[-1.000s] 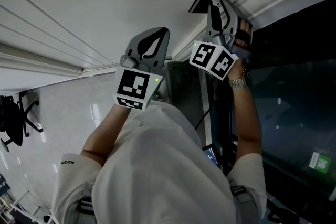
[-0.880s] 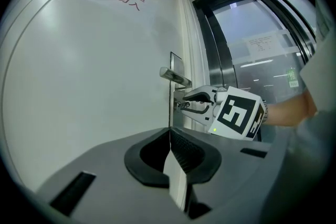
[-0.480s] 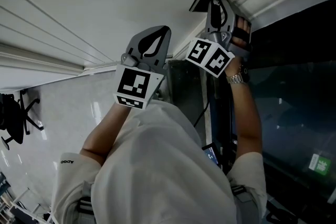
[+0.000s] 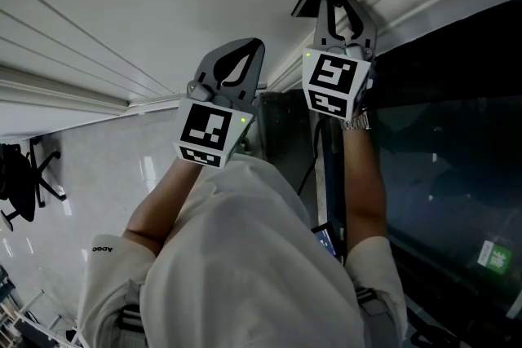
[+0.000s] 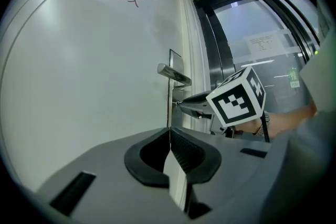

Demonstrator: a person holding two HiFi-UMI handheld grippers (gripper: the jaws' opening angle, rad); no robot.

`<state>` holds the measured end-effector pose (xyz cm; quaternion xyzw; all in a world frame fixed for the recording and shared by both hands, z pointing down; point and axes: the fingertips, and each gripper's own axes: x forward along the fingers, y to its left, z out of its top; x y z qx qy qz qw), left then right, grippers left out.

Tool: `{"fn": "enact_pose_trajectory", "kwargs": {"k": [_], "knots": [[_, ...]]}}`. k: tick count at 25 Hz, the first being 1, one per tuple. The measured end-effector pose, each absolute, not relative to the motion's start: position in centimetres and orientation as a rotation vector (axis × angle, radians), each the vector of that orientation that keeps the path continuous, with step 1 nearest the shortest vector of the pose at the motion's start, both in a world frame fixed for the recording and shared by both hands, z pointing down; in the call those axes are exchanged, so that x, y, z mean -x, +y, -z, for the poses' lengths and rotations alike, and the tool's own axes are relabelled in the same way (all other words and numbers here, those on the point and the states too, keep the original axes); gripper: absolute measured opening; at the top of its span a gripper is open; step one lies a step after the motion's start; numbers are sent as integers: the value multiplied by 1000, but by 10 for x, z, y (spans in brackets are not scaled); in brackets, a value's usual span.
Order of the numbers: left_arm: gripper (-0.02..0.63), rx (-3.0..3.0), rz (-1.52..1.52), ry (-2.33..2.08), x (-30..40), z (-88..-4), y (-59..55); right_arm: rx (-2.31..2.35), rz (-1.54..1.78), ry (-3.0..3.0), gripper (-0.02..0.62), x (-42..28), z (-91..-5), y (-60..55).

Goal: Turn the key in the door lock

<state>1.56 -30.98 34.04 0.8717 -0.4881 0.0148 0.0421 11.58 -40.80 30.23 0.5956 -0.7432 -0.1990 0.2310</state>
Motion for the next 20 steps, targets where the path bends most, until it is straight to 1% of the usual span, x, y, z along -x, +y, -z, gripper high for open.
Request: {"fn": "enact_pose_trajectory", "kwargs": {"k": [1,3,8,10,12,15,18,20], "knots": [[11,-2670,-47,-1490,-17,-340,-310,-1653,501,-2081,70,-117,-303,-408],[11,-2675,-49,-1486,-18,-339,-311,-1682,412,-2153,11,-118,-303,-408],[11,-2675,-50,-1483,-20,-340,-312,-1709,307,-2233,11,-119,-303,-409],[11,-2674,-51,-1482,-20,-341,-312,-1725,165,-2314,11,-121,-305,-409],[11,-2675,-52,-1479,-21,-341,-312,-1743,-60,-2425,12,-123,-305,-410],[11,-2676,-55,-1478,-22,-341,-312,-1734,-481,-2591,12,-125,-307,-411],[11,-2675,-56,-1481,-21,-341,-312,-1692,-987,-2717,12,-127,-309,-412],[11,-2675,-55,-1481,-21,-341,-312,-1630,-1399,-2767,12,-127,-311,-412]]}}
